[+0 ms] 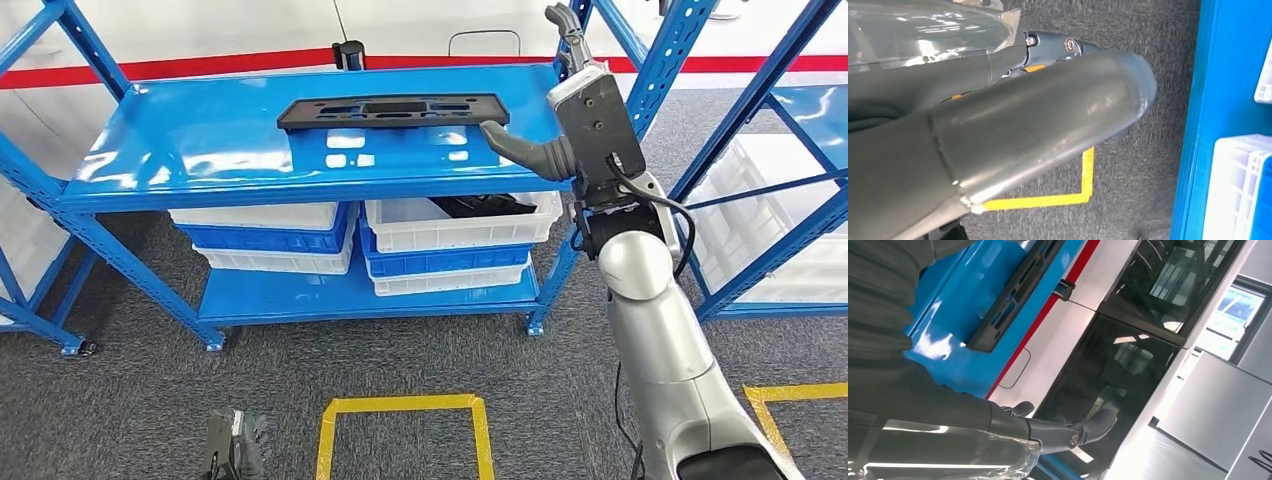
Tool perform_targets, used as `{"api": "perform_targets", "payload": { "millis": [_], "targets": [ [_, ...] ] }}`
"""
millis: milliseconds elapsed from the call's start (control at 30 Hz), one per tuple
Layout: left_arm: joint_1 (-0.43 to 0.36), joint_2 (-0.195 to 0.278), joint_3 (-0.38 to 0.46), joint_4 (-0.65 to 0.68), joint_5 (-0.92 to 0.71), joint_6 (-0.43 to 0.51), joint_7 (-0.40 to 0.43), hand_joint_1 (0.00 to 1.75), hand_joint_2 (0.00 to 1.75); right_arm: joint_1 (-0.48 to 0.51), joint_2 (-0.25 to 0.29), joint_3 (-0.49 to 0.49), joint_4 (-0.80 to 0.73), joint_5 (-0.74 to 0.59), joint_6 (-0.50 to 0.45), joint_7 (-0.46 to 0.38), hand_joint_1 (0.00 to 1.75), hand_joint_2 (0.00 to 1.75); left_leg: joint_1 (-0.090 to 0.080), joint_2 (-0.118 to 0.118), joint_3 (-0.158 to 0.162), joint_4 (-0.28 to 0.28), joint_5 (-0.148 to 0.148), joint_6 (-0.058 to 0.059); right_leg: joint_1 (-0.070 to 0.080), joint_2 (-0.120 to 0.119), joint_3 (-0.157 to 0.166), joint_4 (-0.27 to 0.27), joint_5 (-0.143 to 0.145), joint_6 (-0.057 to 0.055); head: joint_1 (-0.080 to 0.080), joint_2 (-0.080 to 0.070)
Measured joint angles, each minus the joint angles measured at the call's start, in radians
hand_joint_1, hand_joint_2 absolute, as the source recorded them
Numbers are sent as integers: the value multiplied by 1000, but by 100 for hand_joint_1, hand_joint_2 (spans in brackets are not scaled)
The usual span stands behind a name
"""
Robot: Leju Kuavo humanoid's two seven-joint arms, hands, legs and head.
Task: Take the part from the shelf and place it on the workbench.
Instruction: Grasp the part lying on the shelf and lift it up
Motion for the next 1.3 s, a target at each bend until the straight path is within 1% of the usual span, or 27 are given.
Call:
{"api": "perform_targets", "payload": {
  "millis": [33, 100, 133, 167, 233, 267, 333, 367, 433, 467, 500, 533, 600, 667, 700, 733, 800, 833, 900, 967, 1000, 1033, 1067, 1133, 1167, 1200, 1300],
  "targets": [
    [0, 1, -1, 0, -1, 0, 0, 0, 0, 3, 0, 0, 0, 0, 1, 0, 0, 175, 1, 0, 9, -48, 37, 1, 0, 1, 9, 0, -7, 2, 0, 0],
    [0, 3, -2, 0, -3, -3, -2, 0, 0, 5, 0, -1, -3, 1, 2, 0, 0, 175, 1, 1, 59, -191, 131, 8, 1, 3, 30, 0, -23, 9, 0, 0],
    [0, 4, -3, 0, -5, -4, -2, 0, 0, 4, 0, -1, -5, 1, 2, 0, 0, 175, -1, 1, 81, -244, 150, 13, 3, 4, 36, -1, -30, 14, 1, 0],
    [-1, 4, -5, 0, -7, -5, -3, 0, 0, 4, -1, -2, -8, 2, 2, 0, 0, 175, -4, 1, 96, -272, 152, 18, 4, 4, 40, -4, -36, 21, 1, 0],
    [-2, 4, -9, 0, -10, -7, -3, 0, 0, 6, -2, -4, -12, 3, 3, 1, 0, 175, -9, 0, 107, -283, 139, 34, 10, 5, 47, -2, -40, 35, 1, 0],
    [-1, 4, -11, 0, -11, -7, -3, 0, 0, 8, -2, -5, -15, 4, 3, 2, 0, 175, -8, 1, 118, -287, 146, 42, 11, 5, 49, 4, -44, 41, 1, 0],
    [-2, 4, -15, 0, -12, -8, -3, 0, 0, 9, -4, -8, -20, 6, 3, 2, 0, 175, -6, 1, 139, -293, 151, 56, 12, 3, 31, 57, -57, 48, 3, 0],
    [-4, 4, -15, 0, -12, -8, -3, 0, 0, 10, -5, -10, -21, 7, 3, 2, 0, 175, -5, 1, 148, -295, 148, 60, 10, 2, -1, 112, -72, 49, 3, 0],
    [-5, 5, -16, 0, -13, -8, -3, 0, 0, 14, -9, -11, -22, 7, 3, 2, 0, 175, -6, 0, 158, -294, 137, 65, 8, 2, -88, 243, -111, 46, 5, 0],
    [-4, 4, -16, 0, -13, -8, -3, 0, 0, 19, -11, -11, -22, 8, 3, 2, 0, 175, -7, -2, 164, -294, 130, 65, 8, 2, -127, 285, -128, 45, 5, 0],
    [-3, 3, -16, 0, -13, -8, -2, 0, 0, 24, -12, -11, -22, 8, 3, 2, 0, 175, -7, -5, 171, -294, 122, 65, 8, 2, -148, 293, -132, 47, 6, 0],
    [-2, 3, -16, 0, -13, -9, -2, 0, 0, 27, -14, -11, -22, 8, 3, 2, 0, 175, -7, -7, 181, -294, 114, 63, 8, 2, -151, 264, -117, 53, 6, 0],
    [-2, 2, -16, 0, -13, -8, -1, 0, 0, 30, -16, -12, -22, 8, 4, 2, 0, 175, -8, -10, 204, -294, 95, 58, 8, -1, -114, 124, -33, 67, 7, 0],
    [-3, 2, -16, 1, -12, -8, 0, 0, 0, 30, -17, -11, -22, 8, 5, 2, 0, 175, -10, -12, 223, -295, 74, 47, 14, -6, -79, 20, 34, 59, 7, 0],
    [-3, 2, -16, 1, -12, -7, 0, 0, 0, 31, -16, -11, -23, 8, 6, 2, 0, 175, -11, -12, 228, -294, 69, 41, 17, -8, -72, 3, 46, 49, 6, 0],
    [-4, 2, -16, 1, -12, -7, -1, 0, 0, 30, -15, -10, -23, 8, 7, 2, 0, 175, -12, -11, 233, -292, 66, 35, 19, -7, -66, 1, 43, 37, 7, 0],
    [-5, 3, -16, 1, -10, -5, -5, 0, 0, 27, -12, -10, -25, 9, 8, 2, 0, 175, -10, -8, 228, -269, 63, 28, 10, -4, -47, -4, 42, 20, 8, 0],
    [-6, 3, -16, 1, -9, -4, -6, 0, 0, 24, -10, -10, -25, 9, 8, 2, 0, 175, -9, -6, 212, -238, 60, 24, 6, -3, -36, -5, 38, 12, 7, 0],
    [-6, 5, -16, 1, -6, -3, -8, 0, 0, 20, -3, -8, -25, 9, 8, 2, 0, 175, -5, -4, 138, -122, 34, 14, 3, -2, -17, -7, 24, -1, 6, 0],
    [-3, 5, -16, 2, -4, -3, -9, 0, 0, 20, 2, -6, -24, 9, 8, 2, 0, 175, -2, -3, 49, -15, -10, 3, 3, -1, -1, -7, 7, -4, 5, 0],
    [-1, 6, -16, 2, -3, -3, -9, 0, 0, 21, 2, -5, -24, 9, 8, 2, 0, 175, -1, -2, 21, -1, -19, -1, 3, 0, 9, -7, -2, -3, 5, 0],
    [0, 7, -16, 2, -3, -3, -9, 0, 0, 21, 3, -4, -24, 9, 8, 2, 0, 175, 1, -1, 11, -20, -8, -2, 2, 2, 21, -7, -12, -1, 5, 0],
    [1, 8, -16, 3, -3, -3, -10, 0, 0, 21, 4, -3, -24, 9, 8, 2, 0, 175, 2, 1, 18, -72, 29, -2, 2, 2, 35, -7, -22, 2, 5, 0],
    [1, 11, -16, 4, -3, -3, -10, 0, 0, 21, 5, -3, -23, 9, 8, 2, 0, 175, 3, 2, 54, -209, 134, 6, 4, 3, 58, -8, -45, 10, 5, 0],
    [1, 12, -16, 5, -3, -3, -10, 0, 0, 20, 6, -2, -23, 9, 8, 2, 0, 175, 0, 3, 69, -258, 169, 12, 6, 3, 67, -10, -55, 16, 5, 0],
    [1, 12, -16, 6, -2, -3, -11, 0, 0, 18, 7, -2, -22, 9, 8, 2, 0, 175, -3, 3, 78, -283, 186, 18, 7, 3, 71, -14, -62, 23, 5, 0],
    [0, 11, -16, 7, -2, -3, -12, 0, 0, 16, 10, -1, -22, 9, 8, 2, 0, 175, -8, 1, 101, -296, 178, 41, 13, 4, 82, -5, -65, 42, 4, 0]
  ]
}}
